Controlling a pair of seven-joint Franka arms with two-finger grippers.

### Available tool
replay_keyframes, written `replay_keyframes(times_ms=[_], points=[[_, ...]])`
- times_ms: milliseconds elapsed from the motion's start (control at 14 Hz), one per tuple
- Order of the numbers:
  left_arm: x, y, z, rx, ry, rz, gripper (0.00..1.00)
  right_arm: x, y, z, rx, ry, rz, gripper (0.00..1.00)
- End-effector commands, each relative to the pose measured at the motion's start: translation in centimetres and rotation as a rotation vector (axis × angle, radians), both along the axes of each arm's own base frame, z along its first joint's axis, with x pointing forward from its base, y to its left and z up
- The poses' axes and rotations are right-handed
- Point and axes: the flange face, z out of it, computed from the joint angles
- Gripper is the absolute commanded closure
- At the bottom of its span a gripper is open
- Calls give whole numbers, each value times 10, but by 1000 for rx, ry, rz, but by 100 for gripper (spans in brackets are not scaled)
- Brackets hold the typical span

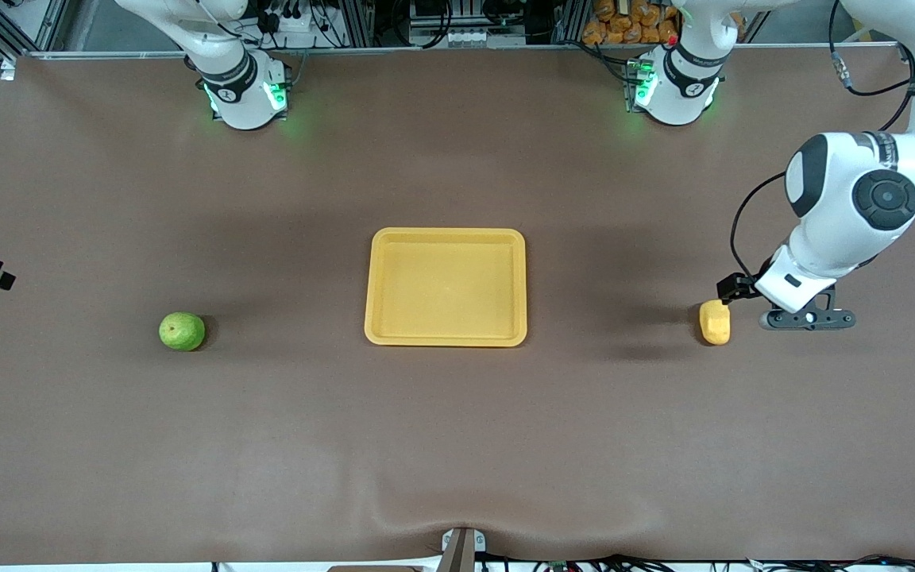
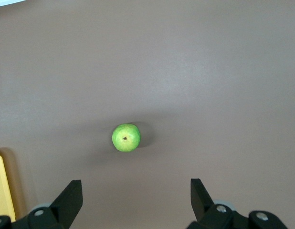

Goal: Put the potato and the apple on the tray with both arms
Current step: 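Lower the left gripper over the potato and close on it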

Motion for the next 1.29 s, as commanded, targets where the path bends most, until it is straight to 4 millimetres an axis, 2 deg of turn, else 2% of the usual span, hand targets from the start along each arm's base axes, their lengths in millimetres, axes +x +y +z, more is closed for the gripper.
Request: replay_keyframes(times_ms=[0,286,643,1071,1214], points=[[2,1,-16,6,-9,-3,0,4,-2,5,3,-10,-5,0],[-2,0,-57,-14,-34,1,0,4,-3,7,2,-14,-6,0],[1,8,-95,-6,3,-5,0,4,-3,8,0,-16,-4,0],[8,16,-107,-2,5,10,0,4,-4,7,-1,-14,-4,0],[8,16,-108,-3,5,11,7,4,-4,7,-4,-13,-4,0]])
